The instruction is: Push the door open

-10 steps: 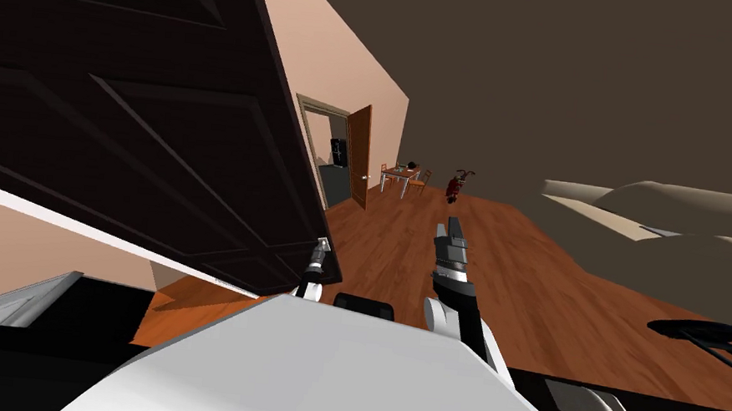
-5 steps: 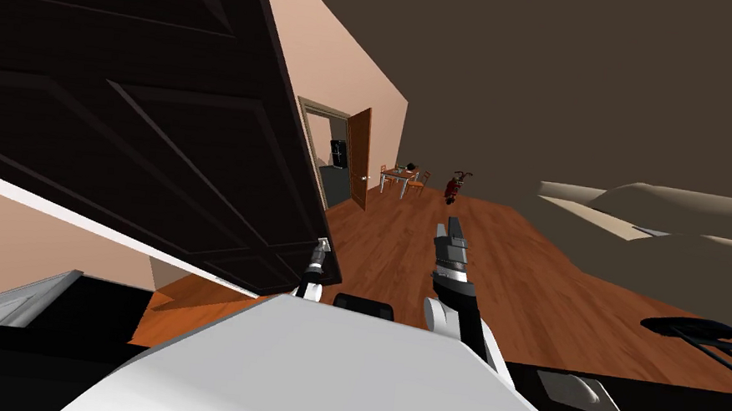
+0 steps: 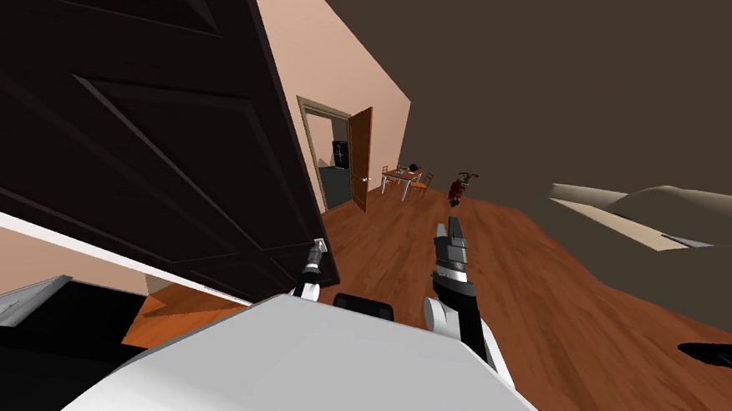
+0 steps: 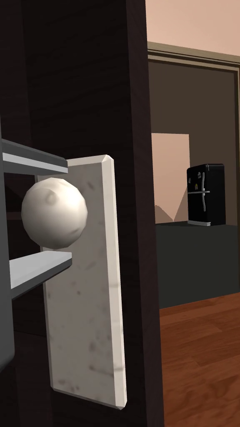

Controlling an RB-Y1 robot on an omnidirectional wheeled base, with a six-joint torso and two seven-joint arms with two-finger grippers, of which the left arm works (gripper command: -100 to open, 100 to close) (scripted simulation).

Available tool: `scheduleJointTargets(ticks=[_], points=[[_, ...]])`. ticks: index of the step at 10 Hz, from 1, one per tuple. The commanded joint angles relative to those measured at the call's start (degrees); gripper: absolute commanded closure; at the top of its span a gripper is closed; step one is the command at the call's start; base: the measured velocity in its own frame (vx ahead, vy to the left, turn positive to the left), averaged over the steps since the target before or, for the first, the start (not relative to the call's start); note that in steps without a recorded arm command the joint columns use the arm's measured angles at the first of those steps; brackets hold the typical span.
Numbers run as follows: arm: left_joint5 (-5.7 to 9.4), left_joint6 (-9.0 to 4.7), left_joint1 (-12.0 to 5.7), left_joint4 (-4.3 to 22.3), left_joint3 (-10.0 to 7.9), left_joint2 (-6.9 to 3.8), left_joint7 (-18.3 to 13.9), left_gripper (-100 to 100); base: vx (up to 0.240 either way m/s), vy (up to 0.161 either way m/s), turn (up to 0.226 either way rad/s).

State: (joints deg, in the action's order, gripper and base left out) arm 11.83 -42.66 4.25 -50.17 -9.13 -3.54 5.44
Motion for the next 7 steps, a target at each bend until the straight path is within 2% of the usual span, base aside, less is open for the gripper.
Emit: scheduleJointTargets(ticks=[1,2,3,7], points=[[0.78,-0.84,-1.19,1.2,-1.59,-0.76,0.3,100,0.231,-0.03,0.069],[0.78,-0.84,-1.19,1.2,-1.59,-0.76,0.3,100,0.159,-0.016,0.037],[1.56,-0.63,-1.31,1.2,-2.96,-0.75,0.7,100,0.186,-0.038,0.042],[3.06,-0.23,-1.55,1.3,-5.59,-0.21,1.4,100,0.223,-0.032,0.081]])
